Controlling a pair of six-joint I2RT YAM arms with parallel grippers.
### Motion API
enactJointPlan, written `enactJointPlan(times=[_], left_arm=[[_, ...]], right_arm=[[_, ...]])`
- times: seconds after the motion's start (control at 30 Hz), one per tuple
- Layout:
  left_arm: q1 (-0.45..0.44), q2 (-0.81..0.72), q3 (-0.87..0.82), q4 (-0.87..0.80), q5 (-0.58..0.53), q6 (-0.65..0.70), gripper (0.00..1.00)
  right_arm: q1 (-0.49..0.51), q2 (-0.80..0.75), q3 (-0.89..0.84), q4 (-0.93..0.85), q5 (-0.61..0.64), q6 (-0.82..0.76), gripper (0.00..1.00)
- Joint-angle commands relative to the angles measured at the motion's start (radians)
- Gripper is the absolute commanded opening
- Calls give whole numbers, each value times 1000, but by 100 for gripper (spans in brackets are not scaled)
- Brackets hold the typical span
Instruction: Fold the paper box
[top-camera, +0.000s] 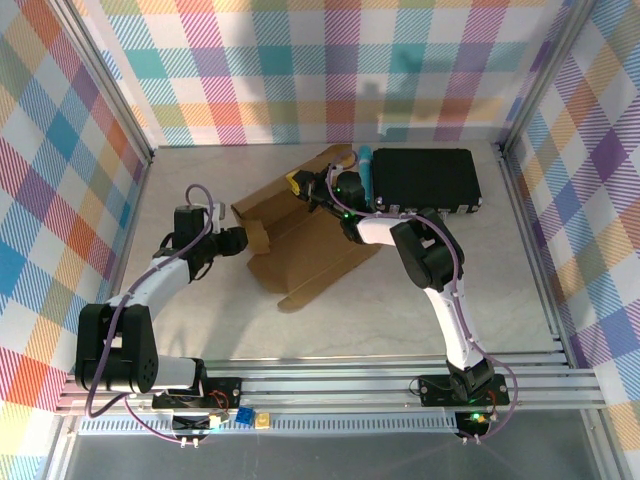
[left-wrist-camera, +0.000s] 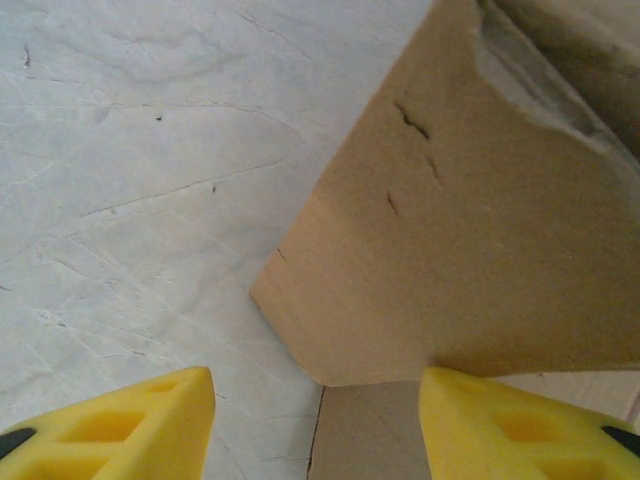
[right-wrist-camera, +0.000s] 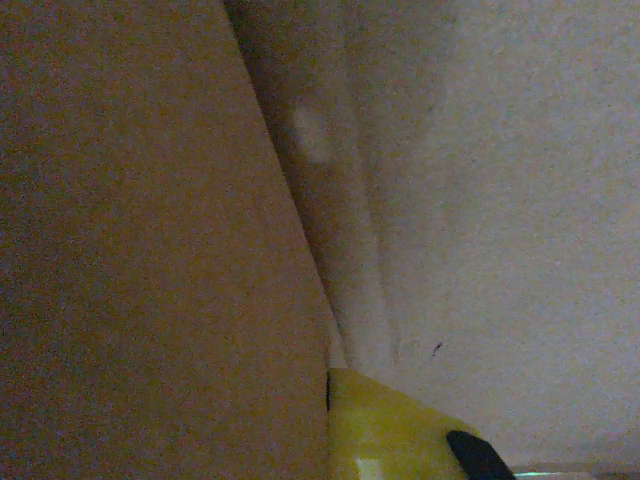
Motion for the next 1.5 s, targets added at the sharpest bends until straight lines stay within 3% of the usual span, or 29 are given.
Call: enactJointPlan(times=[0.0,0.47,0.83,1.03,1.47], left_arm=[[-20,-1,5,36,13,24,58],[-94,58,32,61,-103,-4,61],[-156,106,88,67,-242,-28,52],[-192,154,134,39,-381,-83,44],[-248,260,209,-15,-548,-149,27]], right_arm=[[8,22,17,-18,-17,-2,0],[8,22,19,-23,-18,0,0],[8,22,22,-28,-21,5,0],[7,25,28,-32,-22,8,0],[9,27,27,-29,-20,15,0]])
